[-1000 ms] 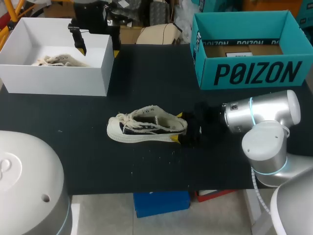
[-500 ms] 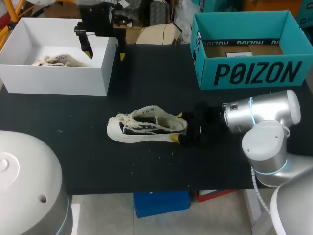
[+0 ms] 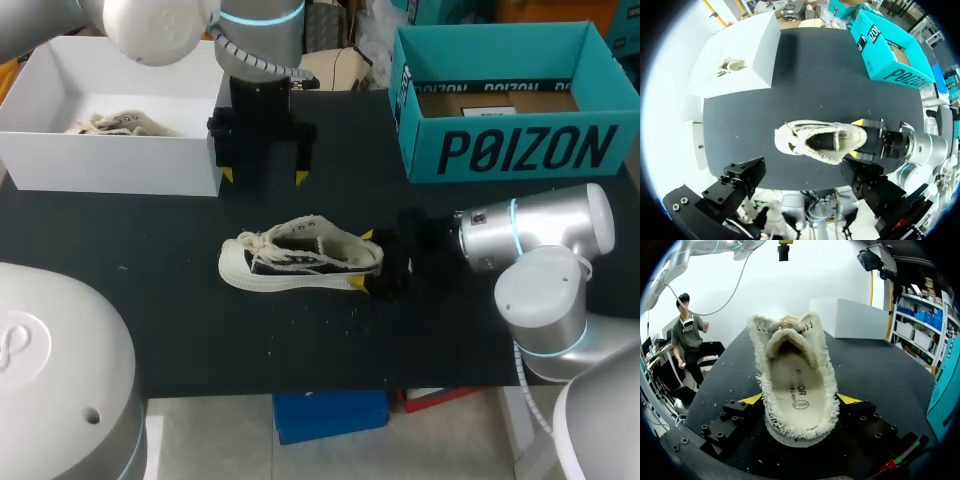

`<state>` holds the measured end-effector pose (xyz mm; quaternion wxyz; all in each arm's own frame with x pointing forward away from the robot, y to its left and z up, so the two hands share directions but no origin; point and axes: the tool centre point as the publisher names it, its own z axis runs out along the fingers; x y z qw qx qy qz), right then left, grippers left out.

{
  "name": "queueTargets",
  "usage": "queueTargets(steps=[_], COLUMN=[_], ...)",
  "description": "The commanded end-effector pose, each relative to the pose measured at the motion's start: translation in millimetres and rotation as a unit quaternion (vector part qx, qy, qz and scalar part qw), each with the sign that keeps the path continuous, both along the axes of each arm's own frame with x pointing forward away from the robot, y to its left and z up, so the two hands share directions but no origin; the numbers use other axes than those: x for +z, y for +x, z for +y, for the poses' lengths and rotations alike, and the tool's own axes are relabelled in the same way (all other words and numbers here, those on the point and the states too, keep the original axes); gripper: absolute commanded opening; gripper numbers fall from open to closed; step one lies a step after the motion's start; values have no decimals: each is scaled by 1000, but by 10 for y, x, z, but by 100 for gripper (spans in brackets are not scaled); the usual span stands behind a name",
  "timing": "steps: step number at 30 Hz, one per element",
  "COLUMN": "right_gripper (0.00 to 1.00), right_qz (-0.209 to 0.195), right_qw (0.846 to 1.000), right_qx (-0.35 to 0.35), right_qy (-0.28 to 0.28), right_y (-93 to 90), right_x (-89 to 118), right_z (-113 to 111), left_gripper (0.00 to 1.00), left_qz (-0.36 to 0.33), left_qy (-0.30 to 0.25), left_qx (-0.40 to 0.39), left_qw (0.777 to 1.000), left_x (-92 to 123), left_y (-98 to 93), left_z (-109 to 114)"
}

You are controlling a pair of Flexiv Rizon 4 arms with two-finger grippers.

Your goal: Take the shoe out of the shoebox, open the shoe tongue, remove and reinsert the insole, then place the shoe into the shoebox

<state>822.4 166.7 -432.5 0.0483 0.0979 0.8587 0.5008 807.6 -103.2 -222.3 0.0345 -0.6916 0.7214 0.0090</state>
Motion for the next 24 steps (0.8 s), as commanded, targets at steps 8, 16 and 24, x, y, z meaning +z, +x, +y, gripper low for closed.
queueTargets(steps=[8,16,24], right_gripper=[0,0,0], right_qz=[0,0,0], right_qw=[1000,1000,1000], right_qx=[-1,-1,-1], right_qy=[-1,-1,-1], right_y=[7,7,7], right_x=[-29,-29,-29], right_z=[-1,-1,-1], left_gripper=[100,100,100], left_qz=[10,38,56], left_qy=[43,81,114], left_qx=[-31,-61,-77], left_qw=[999,994,989], left_x=[-504,-838,-1031], left_y=[-180,-122,-36], left_z=[-194,-353,-453])
